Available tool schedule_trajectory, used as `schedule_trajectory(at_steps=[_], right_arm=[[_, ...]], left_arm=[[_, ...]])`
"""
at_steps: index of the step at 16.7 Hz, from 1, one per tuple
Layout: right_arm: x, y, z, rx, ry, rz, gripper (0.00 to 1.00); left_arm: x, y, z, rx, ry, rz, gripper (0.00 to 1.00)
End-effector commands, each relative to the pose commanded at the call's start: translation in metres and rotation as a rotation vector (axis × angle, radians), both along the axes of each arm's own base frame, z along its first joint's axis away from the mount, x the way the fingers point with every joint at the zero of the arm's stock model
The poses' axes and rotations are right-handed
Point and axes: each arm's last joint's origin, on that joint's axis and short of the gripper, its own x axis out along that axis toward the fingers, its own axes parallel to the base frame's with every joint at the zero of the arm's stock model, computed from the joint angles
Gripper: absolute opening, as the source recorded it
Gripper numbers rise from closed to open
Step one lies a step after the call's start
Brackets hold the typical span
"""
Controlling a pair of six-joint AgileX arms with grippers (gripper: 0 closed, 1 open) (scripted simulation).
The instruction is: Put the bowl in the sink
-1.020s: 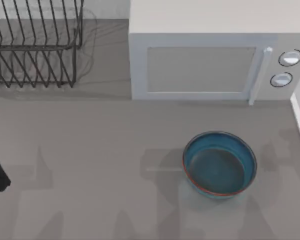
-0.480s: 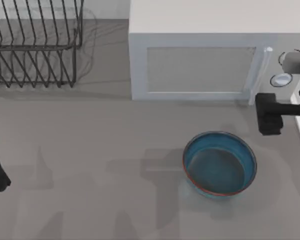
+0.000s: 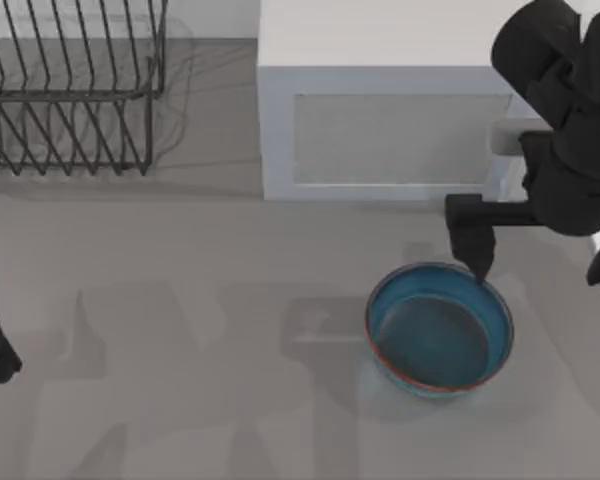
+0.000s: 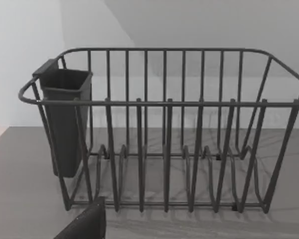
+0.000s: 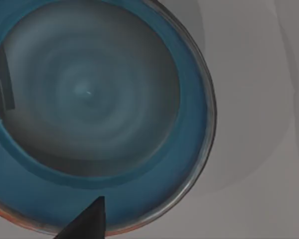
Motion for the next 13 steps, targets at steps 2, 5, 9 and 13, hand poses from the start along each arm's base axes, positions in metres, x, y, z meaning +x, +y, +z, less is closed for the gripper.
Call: schedule_trajectory(at_steps=[2,5,9,13], right_arm=[[0.000,0.000,0.000,0.000,0.000,0.000,1.00],[0.000,-0.002,-0.001,0.001,-0.001,-0.003,1.00],[0.003,0.001,-0.032,0.000,0.001,0.001,1.00],[0.003,0.001,-0.081,0.004,-0.009,0.000,1.00]], left_arm=[[0.000,0.000,0.000,0.000,0.000,0.000,1.00],[0.000,0.000,0.000,0.000,0.000,0.000,1.00],[0.000,0.000,0.000,0.000,0.000,0.000,1.00],[0.000,0.000,0.000,0.000,0.000,0.000,1.00]])
